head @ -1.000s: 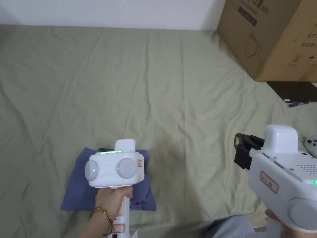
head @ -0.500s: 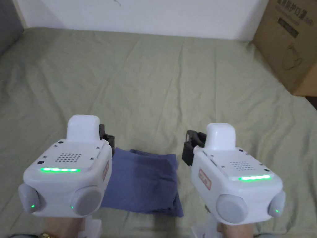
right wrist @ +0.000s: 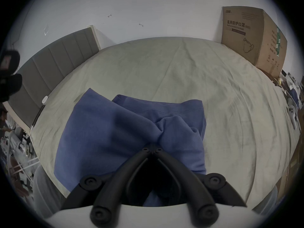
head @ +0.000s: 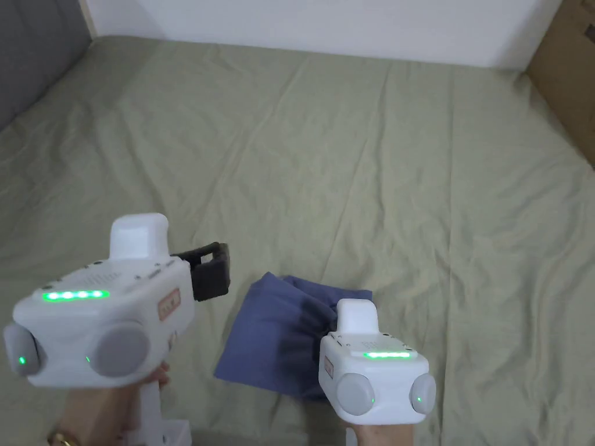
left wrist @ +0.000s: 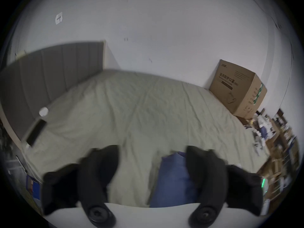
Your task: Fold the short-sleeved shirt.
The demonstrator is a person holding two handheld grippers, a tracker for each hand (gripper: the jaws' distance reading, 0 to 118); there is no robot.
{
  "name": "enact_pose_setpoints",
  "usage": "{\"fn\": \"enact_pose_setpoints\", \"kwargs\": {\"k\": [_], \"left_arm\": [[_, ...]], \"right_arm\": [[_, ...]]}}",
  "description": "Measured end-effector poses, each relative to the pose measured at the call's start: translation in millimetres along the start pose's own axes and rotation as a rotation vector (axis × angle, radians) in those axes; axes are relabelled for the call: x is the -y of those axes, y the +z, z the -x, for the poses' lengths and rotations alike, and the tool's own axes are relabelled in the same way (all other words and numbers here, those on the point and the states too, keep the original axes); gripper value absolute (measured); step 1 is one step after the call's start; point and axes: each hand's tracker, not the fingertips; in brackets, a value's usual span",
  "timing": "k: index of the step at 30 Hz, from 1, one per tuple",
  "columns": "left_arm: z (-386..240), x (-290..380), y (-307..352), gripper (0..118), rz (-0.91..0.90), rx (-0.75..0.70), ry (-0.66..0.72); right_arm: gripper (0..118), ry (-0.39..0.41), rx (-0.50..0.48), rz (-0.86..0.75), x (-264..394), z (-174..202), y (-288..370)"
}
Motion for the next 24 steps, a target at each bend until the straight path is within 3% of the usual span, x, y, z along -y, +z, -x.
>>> {"fn": "enact_pose_setpoints", "kwargs": {"k": [2,5,8,12,21,22,23,24], "left_arm": [[17.7,-11.4,-19.4,99,0.102,0.081,0.058],[52.1,-15.5,-64.6,100,0.321,0.345,0.152],[76.2,-0.4,-104.2,101,0.536,0.473,0.299],[80.3,29.5,-126.0,101,0.592,0.662,0.379],[40.6,66.1,-165.8,100,0.765,0.760,0.386],[34.4,65.2,-164.2,99,0.748,0.751,0.380],[29.7,62.7,-161.7,89,0.721,0.715,0.352],[29.3,60.0,-159.8,69,0.705,0.664,0.309]], "right_arm": [[0,0.004,-0.013,0.002,0.3,-3.0,1.2],[0,0.003,-0.018,0.006,0.4,-3.1,0.2],[0,0.004,-0.018,0.010,-0.1,-3.7,-0.2],[0,0.000,-0.027,0.014,-1.5,-5.4,0.1],[0,-0.025,-0.056,0.033,-8.2,-11.4,1.1],[0,-0.036,-0.064,0.037,-11.7,-13.5,3.4],[0,-0.045,-0.070,0.038,-15.6,-16.5,6.3],[0,-0.050,-0.071,0.032,-19.3,-18.8,11.3]]}}
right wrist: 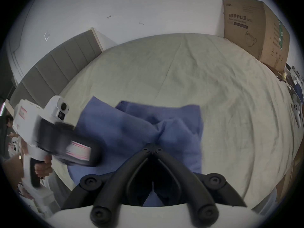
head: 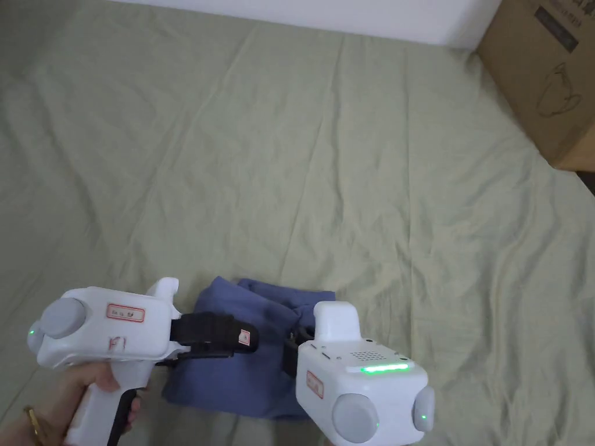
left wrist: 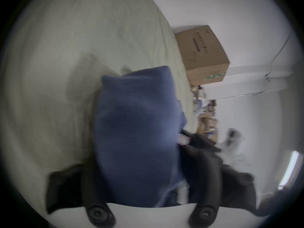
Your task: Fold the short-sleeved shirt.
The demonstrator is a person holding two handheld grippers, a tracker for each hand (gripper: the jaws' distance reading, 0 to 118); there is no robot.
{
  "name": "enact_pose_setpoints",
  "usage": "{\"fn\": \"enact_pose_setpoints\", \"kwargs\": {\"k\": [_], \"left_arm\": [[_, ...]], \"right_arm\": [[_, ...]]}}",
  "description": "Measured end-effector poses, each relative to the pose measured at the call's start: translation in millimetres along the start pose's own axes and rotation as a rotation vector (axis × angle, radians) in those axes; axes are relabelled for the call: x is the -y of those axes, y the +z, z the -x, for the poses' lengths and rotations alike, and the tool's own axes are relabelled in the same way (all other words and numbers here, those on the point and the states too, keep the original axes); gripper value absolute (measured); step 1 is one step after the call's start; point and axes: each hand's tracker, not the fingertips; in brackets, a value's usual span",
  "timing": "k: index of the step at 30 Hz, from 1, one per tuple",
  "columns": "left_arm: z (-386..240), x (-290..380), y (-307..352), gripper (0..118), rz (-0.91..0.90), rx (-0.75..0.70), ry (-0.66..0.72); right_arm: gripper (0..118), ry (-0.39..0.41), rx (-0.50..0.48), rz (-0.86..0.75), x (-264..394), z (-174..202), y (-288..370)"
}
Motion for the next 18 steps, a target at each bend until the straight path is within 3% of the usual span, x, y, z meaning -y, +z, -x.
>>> {"fn": "enact_pose_setpoints", "kwargs": {"k": [1,2,4,6,12,18], "left_arm": [[-5.4,0.4,0.3,39,-0.017,-0.110,-0.034],[-10.2,1.4,-1.4,29,-0.019,-0.178,-0.029],[-19.1,2.4,1.9,27,-0.018,-0.152,0.047],[-37.7,1.5,3.0,25,-0.009,-0.236,0.084],[-51.6,-5.1,64.3,24,-0.023,-0.362,0.004],[-9.0,-23.7,172.4,25,-0.053,-0.705,-0.046]], "right_arm": [[0,-0.001,0.000,-0.026,-3.8,-2.6,8.7],[0,0.006,-0.006,-0.058,-8.5,-5.8,18.7],[0,0.018,-0.011,-0.114,-18.0,-12.6,39.6],[0,0.028,-0.006,-0.176,-27.9,-18.7,64.2],[0,0.054,-0.044,-0.341,-50.1,-32.9,127.8],[0,0.076,-0.044,-0.384,-48.5,-38.3,144.1]]}}
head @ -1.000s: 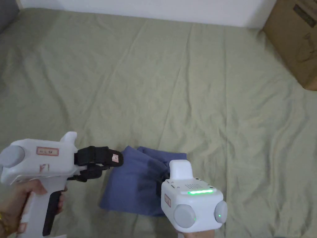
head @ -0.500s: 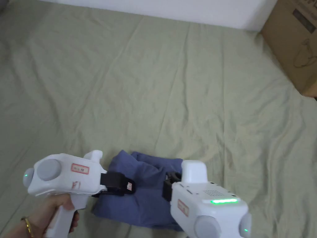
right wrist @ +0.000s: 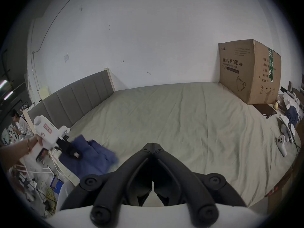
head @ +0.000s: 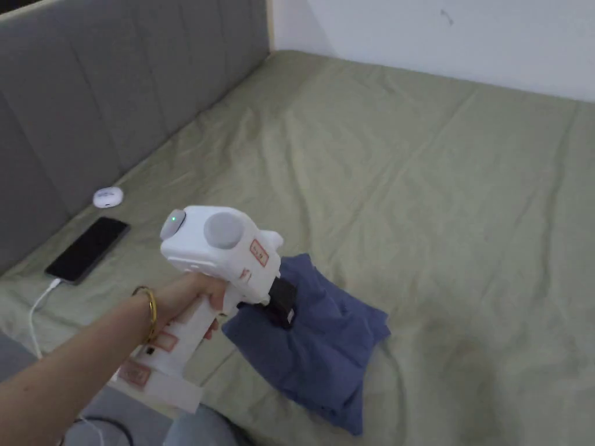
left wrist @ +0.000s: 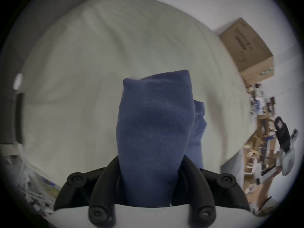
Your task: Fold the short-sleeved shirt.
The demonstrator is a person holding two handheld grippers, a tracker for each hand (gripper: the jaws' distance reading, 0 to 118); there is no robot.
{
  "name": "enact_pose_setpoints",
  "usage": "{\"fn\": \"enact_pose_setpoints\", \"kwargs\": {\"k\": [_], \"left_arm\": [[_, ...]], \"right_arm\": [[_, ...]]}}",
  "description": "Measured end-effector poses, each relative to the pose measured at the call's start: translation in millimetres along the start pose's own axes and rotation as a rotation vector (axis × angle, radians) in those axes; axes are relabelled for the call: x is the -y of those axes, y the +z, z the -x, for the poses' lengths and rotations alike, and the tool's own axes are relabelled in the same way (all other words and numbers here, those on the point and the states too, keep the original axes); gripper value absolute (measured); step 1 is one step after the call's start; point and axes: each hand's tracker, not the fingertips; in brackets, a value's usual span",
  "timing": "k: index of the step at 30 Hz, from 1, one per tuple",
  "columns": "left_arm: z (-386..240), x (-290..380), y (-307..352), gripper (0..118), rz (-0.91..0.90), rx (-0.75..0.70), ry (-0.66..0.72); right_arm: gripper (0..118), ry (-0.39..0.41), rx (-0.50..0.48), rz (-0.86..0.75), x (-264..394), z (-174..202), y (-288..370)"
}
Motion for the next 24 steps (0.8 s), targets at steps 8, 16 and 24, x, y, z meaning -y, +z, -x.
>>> {"fn": "enact_pose_setpoints", "kwargs": {"k": [8,16,24], "left_arm": [[121.0,-25.9,24.0,28,-0.068,-0.487,0.145],[124.7,-15.5,25.6,61,-0.108,-0.856,0.090],[30.9,-15.4,125.4,0,-0.757,-0.617,0.175]], "right_arm": [[0,0.021,0.018,0.086,13.5,11.7,-14.9],[0,0.037,0.014,0.081,7.0,20.1,-17.6],[0,0.096,0.057,-0.018,-21.7,0.8,5.0]]}}
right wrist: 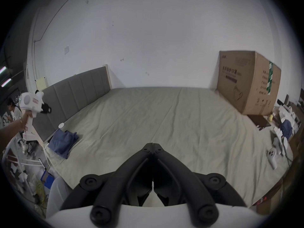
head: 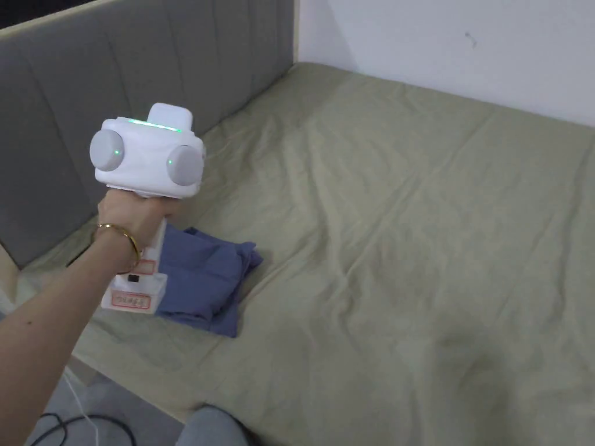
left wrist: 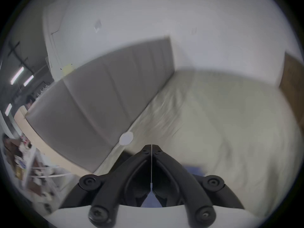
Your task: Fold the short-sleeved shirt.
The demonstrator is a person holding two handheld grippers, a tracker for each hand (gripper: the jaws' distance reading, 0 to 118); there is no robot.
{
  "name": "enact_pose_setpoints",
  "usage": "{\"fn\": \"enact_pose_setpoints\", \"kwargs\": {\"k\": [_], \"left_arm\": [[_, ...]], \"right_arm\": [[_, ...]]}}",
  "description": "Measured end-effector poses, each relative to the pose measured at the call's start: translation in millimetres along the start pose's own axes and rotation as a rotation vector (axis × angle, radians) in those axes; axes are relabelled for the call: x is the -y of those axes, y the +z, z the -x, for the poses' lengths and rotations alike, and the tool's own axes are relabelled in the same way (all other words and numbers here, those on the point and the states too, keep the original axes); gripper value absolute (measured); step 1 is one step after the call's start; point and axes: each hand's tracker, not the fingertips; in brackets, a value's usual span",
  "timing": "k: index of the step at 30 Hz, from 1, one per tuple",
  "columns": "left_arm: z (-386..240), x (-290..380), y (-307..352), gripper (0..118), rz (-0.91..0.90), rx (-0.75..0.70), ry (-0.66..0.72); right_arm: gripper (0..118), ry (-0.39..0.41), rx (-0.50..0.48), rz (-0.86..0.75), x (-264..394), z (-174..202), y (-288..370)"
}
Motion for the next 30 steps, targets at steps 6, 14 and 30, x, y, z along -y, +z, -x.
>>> {"fn": "enact_pose_setpoints", "kwargs": {"k": [6,14,30], "left_arm": [[-71.0,-32.1,98.6,0,-0.329,0.269,0.041],[-155.1,-6.6,168.2,0,-0.520,0.483,0.020],[-181.5,87.7,154.9,0,-0.407,0.510,-0.092]], "right_arm": [[0,0.056,0.111,-0.174,-45.0,-25.3,28.7],[0,0.023,0.237,-0.326,-82.0,-57.9,54.3],[0,-0.055,0.246,-0.249,-23.2,-63.6,47.9]]}}
